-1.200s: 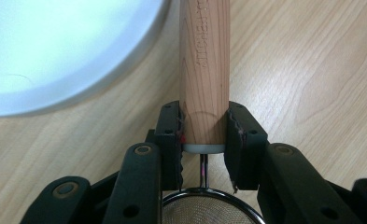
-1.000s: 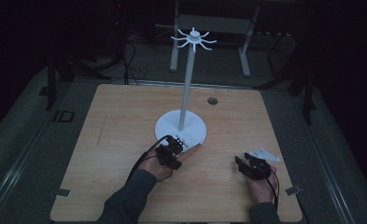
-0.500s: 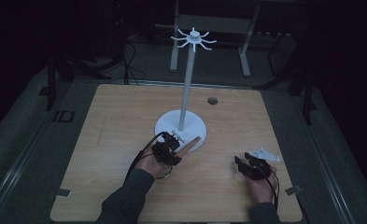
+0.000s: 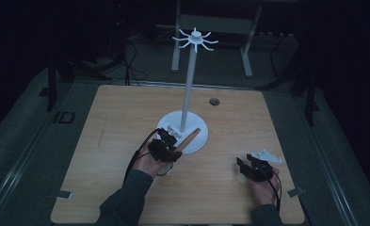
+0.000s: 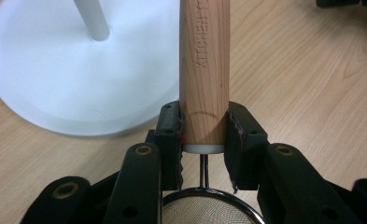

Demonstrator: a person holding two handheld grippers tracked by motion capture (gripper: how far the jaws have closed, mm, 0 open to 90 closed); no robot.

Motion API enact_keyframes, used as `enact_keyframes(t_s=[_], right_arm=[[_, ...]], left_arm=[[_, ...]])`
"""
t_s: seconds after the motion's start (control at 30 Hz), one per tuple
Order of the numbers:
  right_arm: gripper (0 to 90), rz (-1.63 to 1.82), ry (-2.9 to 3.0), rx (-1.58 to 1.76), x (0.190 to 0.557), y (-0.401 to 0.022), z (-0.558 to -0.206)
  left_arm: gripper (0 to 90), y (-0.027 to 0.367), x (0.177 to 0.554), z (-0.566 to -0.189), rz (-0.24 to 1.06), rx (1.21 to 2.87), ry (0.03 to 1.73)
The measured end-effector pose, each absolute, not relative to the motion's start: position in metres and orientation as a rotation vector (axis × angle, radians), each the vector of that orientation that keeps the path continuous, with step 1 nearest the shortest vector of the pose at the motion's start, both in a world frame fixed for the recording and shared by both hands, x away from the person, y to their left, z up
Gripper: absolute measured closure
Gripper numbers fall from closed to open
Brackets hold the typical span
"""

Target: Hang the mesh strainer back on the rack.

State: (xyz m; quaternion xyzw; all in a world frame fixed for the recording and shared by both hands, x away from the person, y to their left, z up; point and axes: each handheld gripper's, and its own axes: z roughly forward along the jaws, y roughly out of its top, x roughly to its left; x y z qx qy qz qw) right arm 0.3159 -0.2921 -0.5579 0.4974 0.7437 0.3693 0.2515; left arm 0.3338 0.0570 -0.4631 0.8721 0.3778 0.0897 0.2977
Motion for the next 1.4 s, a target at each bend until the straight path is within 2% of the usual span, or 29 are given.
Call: enact_keyframes(t_s=[0.53,1.4], right_arm=[[49.3,1.001,2.021,1.352,0.316,-0.292,-0.558],[48.8,1.002,2.021,1.353,0.316,-0.292,-0.558]], left_arm=[[69.4,0.066,0.331,-0.446,0.323,2.208,1.020],[69.4,0.070,0.328,-0.427,0.389,2.096,1.037]])
